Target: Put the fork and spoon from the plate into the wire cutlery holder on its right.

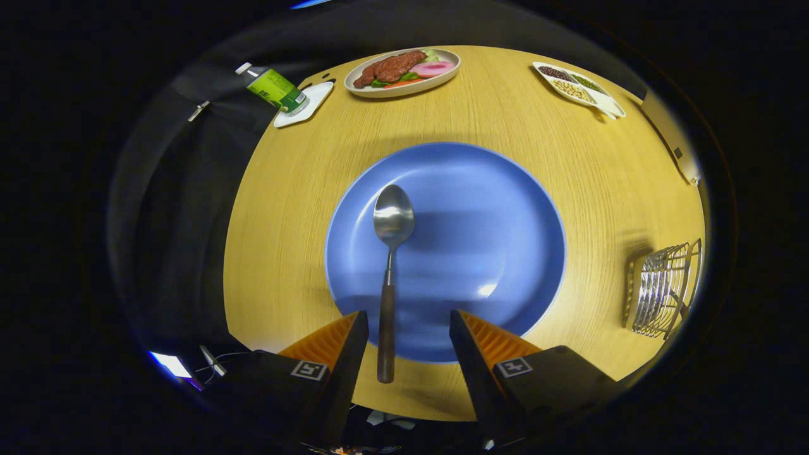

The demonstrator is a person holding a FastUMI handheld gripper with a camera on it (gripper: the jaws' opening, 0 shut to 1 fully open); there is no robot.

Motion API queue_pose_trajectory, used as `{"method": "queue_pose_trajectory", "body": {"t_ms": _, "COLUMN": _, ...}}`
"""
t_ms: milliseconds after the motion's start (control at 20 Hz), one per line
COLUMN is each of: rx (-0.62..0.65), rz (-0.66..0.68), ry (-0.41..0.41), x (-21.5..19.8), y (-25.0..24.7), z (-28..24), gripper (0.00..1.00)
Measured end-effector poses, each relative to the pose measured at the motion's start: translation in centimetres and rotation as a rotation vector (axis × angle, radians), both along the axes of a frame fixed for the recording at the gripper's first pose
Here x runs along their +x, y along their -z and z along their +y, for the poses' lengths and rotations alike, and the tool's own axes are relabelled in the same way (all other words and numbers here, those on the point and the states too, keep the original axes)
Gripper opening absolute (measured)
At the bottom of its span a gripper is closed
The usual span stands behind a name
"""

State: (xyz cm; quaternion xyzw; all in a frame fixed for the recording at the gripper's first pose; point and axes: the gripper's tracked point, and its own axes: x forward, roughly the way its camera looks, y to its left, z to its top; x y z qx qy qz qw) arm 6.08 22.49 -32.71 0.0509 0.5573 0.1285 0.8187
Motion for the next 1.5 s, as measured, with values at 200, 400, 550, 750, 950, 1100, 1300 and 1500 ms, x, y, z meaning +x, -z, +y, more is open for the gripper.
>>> {"method": "queue_pose_trajectory", "body": {"t_ms": 200, "rx": -0.007, "rz": 0.03, "ry": -0.009, "x": -0.1, "y": 0.9, "z": 0.4, "gripper": 0.7}}
{"method": "queue_pose_trajectory", "body": {"t_ms": 400, "rx": -0.007, "rz": 0.06, "ry": 0.001, "x": 0.0, "y": 1.6, "z": 0.3, "gripper": 0.53}}
{"method": "queue_pose_trajectory", "body": {"t_ms": 550, "rx": 0.004, "rz": 0.082, "ry": -0.002, "x": -0.2, "y": 1.9, "z": 0.2, "gripper": 0.25}}
{"method": "queue_pose_trajectory", "body": {"t_ms": 750, "rx": 0.027, "rz": 0.072, "ry": -0.043, "x": -0.4, "y": 1.8, "z": 0.1, "gripper": 0.13}}
{"method": "queue_pose_trajectory", "body": {"t_ms": 950, "rx": 0.083, "rz": 0.069, "ry": -0.098, "x": -0.9, "y": 1.0, "z": 0.3, "gripper": 0.08}}
{"method": "queue_pose_trajectory", "body": {"t_ms": 1100, "rx": 0.095, "rz": 0.05, "ry": -0.116, "x": -0.9, "y": 0.1, "z": -0.5, "gripper": 0.08}}
{"method": "queue_pose_trajectory", "body": {"t_ms": 1300, "rx": 0.096, "rz": 0.019, "ry": -0.144, "x": -1.7, "y": -1.3, "z": -2.2, "gripper": 0.08}}
{"method": "queue_pose_trajectory", "body": {"t_ms": 1500, "rx": 0.115, "rz": -0.017, "ry": -0.152, "x": -2.4, "y": -3.1, "z": -3.8, "gripper": 0.05}}
